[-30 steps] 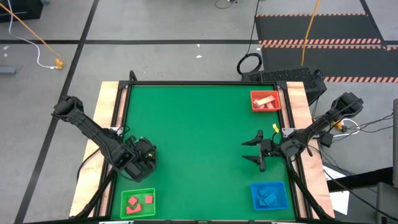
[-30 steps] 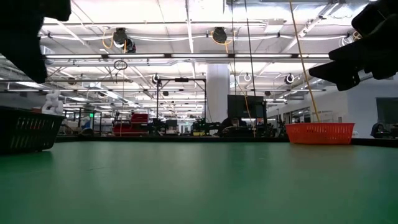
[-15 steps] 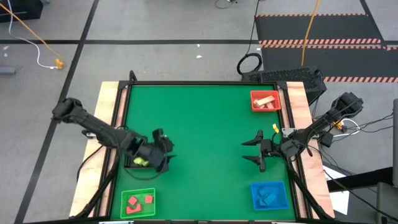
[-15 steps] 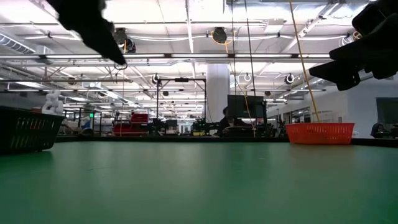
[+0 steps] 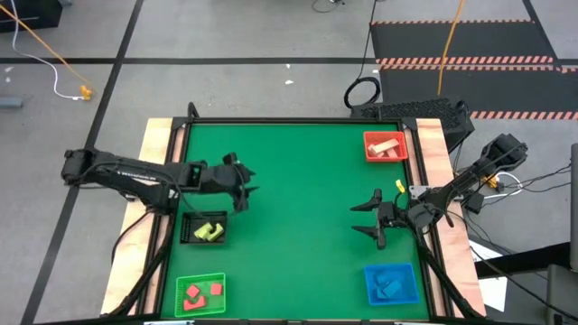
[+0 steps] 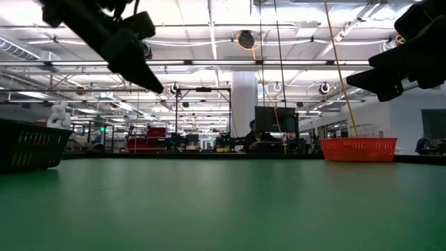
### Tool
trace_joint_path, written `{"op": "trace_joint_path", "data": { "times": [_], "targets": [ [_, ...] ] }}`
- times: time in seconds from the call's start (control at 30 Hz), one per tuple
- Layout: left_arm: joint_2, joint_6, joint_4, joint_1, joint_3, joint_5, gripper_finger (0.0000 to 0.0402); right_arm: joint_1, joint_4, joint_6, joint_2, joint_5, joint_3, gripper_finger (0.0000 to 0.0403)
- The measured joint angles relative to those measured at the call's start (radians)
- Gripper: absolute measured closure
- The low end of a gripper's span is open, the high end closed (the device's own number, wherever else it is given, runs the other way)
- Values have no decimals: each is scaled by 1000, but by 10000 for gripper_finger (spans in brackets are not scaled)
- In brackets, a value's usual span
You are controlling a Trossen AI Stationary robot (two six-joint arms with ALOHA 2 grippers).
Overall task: Sort & place blocks by color
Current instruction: Return to Home Position
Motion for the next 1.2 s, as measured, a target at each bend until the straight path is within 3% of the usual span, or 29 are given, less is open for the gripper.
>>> {"op": "trace_joint_path", "data": {
  "times": [0.13, 0.47, 0.93, 1.2],
  "targets": [
    [-111, 32, 113, 100, -124, 76, 179, 0, 2, 5, -1, 0, 0, 135],
    [-470, 4, 165, 261, -363, 82, 180, 0, 7, 7, -2, 0, 0, 135],
    [-861, -32, 351, 274, -582, 72, 176, 0, 6, 7, -2, 0, 0, 135],
    [-985, -26, 367, 274, -640, 73, 176, 0, 6, 7, -2, 0, 0, 135]
  ]
}}
